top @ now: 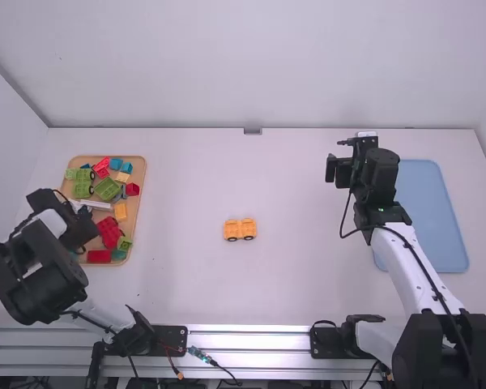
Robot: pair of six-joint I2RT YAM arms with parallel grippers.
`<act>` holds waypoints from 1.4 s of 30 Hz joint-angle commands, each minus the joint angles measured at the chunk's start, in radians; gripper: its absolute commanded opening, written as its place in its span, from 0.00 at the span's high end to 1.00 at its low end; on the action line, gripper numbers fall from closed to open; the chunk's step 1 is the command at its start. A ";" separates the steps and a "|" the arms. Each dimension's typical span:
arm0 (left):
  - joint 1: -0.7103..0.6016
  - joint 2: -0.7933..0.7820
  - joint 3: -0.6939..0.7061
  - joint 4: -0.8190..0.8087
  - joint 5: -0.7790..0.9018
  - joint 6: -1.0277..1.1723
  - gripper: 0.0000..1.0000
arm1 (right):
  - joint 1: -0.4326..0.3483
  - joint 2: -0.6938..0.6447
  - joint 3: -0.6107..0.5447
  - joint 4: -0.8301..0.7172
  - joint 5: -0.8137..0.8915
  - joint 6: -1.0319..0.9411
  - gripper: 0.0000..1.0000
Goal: Assemble lego blocks to make yellow taxi
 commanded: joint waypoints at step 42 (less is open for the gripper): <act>-0.783 -0.306 -0.056 0.246 1.277 0.357 0.98 | 0.034 0.178 0.032 0.370 -1.321 0.138 0.01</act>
